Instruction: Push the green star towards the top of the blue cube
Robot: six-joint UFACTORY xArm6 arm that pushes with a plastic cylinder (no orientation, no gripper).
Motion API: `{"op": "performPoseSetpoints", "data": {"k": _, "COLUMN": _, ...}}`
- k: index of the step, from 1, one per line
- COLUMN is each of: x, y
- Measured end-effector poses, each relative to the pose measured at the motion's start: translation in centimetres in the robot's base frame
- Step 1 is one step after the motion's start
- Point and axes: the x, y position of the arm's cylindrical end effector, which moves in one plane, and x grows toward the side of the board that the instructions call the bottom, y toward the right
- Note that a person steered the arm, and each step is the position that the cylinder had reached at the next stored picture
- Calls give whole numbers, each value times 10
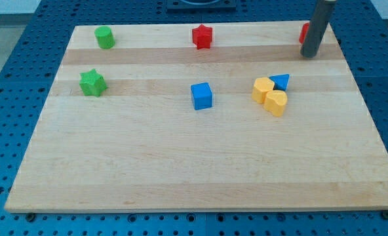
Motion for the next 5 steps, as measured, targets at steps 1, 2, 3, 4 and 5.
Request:
{"op": "performPoseSetpoints", "data": {"k": 1, "x": 8, "y": -46}}
{"op": "performPoseSetpoints", "data": {"k": 2, "x": 23, "y": -74}}
{"op": "performPoseSetpoints", "data": {"k": 3, "x": 31, "y": -114}}
{"op": "performPoseSetpoints", "data": {"k": 4, "x": 31, "y": -173}}
{"op": "performPoseSetpoints", "data": {"k": 5, "x": 31, "y": -230}}
